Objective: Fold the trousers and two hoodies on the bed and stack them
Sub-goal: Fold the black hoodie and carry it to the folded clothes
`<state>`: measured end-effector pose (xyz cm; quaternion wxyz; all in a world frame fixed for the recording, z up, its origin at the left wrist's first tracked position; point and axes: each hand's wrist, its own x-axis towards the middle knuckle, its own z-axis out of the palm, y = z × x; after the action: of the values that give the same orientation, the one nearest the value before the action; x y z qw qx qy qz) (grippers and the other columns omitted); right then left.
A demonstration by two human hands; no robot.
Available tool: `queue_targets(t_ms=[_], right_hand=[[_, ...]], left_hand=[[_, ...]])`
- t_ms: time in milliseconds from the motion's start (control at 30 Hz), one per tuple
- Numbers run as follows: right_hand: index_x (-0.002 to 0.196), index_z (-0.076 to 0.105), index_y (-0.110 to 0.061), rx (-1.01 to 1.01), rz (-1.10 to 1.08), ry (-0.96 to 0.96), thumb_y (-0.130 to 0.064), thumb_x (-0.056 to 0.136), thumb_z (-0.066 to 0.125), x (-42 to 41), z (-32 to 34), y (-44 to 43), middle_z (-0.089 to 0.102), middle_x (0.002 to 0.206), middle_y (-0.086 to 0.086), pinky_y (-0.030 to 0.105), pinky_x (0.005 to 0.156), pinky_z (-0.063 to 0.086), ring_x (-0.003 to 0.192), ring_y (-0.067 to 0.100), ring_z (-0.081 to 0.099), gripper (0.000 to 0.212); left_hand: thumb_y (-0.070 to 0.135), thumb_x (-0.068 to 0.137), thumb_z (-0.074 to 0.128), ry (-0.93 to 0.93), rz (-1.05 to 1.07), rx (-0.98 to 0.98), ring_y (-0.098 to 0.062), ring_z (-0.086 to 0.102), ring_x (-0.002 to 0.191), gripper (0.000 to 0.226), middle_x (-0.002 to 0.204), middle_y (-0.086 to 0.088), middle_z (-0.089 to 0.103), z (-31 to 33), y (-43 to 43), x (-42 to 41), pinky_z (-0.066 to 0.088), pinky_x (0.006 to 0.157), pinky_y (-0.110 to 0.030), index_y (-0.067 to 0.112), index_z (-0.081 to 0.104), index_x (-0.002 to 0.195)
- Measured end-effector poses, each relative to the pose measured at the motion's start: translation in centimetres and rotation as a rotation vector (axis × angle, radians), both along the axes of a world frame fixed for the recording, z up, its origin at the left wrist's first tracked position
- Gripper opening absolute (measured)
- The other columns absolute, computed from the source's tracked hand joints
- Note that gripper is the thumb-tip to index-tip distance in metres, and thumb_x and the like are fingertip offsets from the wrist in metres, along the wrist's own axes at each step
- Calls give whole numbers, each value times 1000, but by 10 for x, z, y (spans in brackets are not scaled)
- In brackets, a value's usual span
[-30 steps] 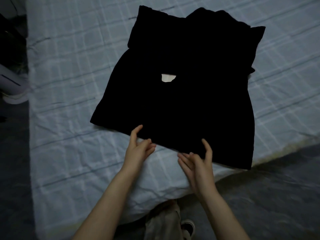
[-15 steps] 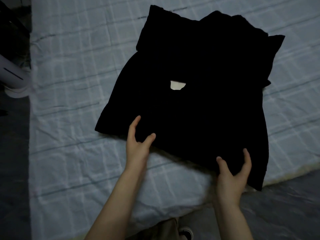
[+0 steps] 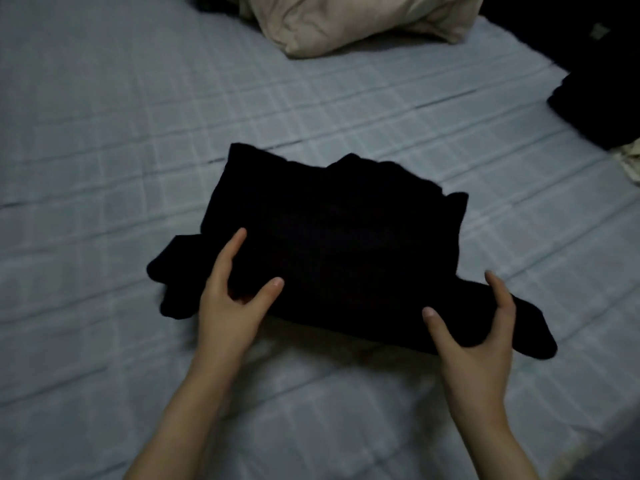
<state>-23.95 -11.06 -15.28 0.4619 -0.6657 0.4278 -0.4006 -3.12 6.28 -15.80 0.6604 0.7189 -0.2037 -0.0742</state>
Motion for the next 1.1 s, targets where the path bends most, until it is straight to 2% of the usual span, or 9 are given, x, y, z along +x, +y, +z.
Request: queue_targets(t_ms=[167, 367, 467, 533, 600, 667, 800, 967, 1100], right_hand=[[144, 37, -46, -100, 110, -47, -21, 84, 79, 58, 9, -70, 40, 134, -45, -5, 92, 32, 124, -22, 39, 77], [146, 35, -41, -32, 191, 1, -17, 87, 74, 122, -16, -151, 41, 110, -58, -7, 80, 36, 105, -31, 44, 74], [146, 31, -53, -35, 254, 61, -29, 94, 66, 148, -35, -184, 40, 118, -54, -1, 83, 40, 105, -33, 42, 67], [146, 26, -58, -61, 372, 185, -38, 100, 54, 161, -53, -195, 39, 143, -33, 21, 106, 40, 126, -15, 40, 58], [149, 20, -55, -221, 486, 466, -44, 102, 44, 166, -76, -198, 30, 160, -1, 42, 120, 25, 146, 14, 27, 55], [152, 12, -55, -409, 544, 731, -55, 101, 30, 166, -97, -194, 18, 164, 15, 44, 122, 11, 152, 27, 13, 54], [153, 14, -52, -486, 504, 907, -59, 96, 17, 175, -120, -190, 15, 165, 15, 43, 120, 9, 151, 30, 12, 57], [153, 26, -45, -491, 469, 928, -51, 96, 31, 179, -124, -191, 26, 161, 18, 48, 116, 20, 147, 34, 25, 58], [154, 22, -46, -483, 472, 991, -49, 94, 32, 184, -127, -193, 24, 161, 18, 49, 113, 21, 146, 34, 24, 61]], left_hand=[[23, 79, 81, -88, -9, 81, 19, 47, 118, 72, 121, 45, 51, 7, -62, 65, 36, 93, 1, 43, 47, 139], [33, 79, 80, -139, -59, 224, 5, 44, 127, 70, 137, 19, 47, -7, -142, 135, 32, 99, -8, 51, 45, 137], [36, 82, 75, -118, -32, 285, -7, 37, 137, 70, 143, 14, 43, -32, -171, 161, 30, 108, -20, 49, 40, 141], [42, 89, 67, -70, -72, 359, -8, 32, 140, 68, 152, 7, 37, -53, -180, 170, 29, 112, -28, 51, 30, 145], [48, 95, 55, -123, -121, 485, -10, 34, 140, 64, 155, 3, 35, -76, -181, 168, 29, 112, -30, 52, 19, 148], [53, 97, 41, -322, -136, 708, -23, 33, 143, 61, 158, -6, 32, -97, -179, 162, 27, 117, -39, 49, 14, 151], [55, 97, 21, -499, -97, 974, -30, 25, 146, 56, 159, -15, 26, -121, -186, 159, 14, 121, -45, 46, 15, 152], [50, 98, 24, -509, -100, 1066, -32, 27, 144, 57, 159, -17, 25, -119, -191, 158, 17, 120, -47, 42, 16, 153], [49, 97, 29, -487, -124, 1105, -34, 29, 142, 58, 158, -18, 26, -118, -195, 159, 20, 116, -50, 41, 19, 153]])
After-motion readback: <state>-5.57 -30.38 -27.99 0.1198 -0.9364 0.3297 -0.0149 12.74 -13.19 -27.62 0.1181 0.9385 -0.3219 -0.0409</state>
